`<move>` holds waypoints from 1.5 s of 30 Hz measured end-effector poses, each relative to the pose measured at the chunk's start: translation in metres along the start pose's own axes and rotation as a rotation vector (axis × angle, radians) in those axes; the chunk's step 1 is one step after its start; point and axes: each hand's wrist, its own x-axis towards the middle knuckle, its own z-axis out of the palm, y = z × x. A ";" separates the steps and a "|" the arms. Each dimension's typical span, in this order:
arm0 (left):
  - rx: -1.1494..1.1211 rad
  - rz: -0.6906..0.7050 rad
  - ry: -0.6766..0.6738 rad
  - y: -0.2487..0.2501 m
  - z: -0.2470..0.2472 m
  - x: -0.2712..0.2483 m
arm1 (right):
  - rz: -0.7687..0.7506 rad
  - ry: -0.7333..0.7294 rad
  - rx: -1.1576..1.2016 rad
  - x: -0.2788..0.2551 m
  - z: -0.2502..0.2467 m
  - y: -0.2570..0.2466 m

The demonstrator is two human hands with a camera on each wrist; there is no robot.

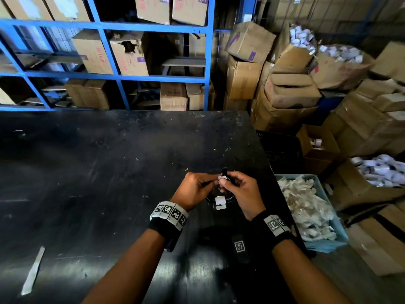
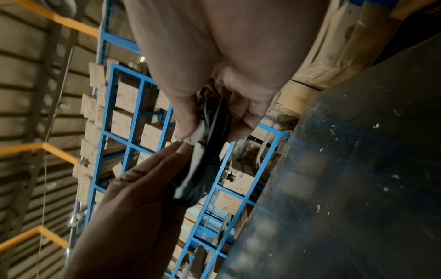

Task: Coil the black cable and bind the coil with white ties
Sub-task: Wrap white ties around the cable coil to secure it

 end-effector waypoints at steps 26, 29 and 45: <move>-0.174 -0.138 -0.005 -0.004 0.002 -0.013 | 0.138 -0.133 0.015 -0.002 -0.005 0.004; -0.168 -0.146 -0.012 -0.006 0.006 -0.015 | 0.119 -0.119 -0.049 -0.002 -0.004 0.006; -0.157 -0.200 -0.004 -0.010 0.008 -0.020 | 0.017 -0.075 -0.180 -0.001 -0.003 0.014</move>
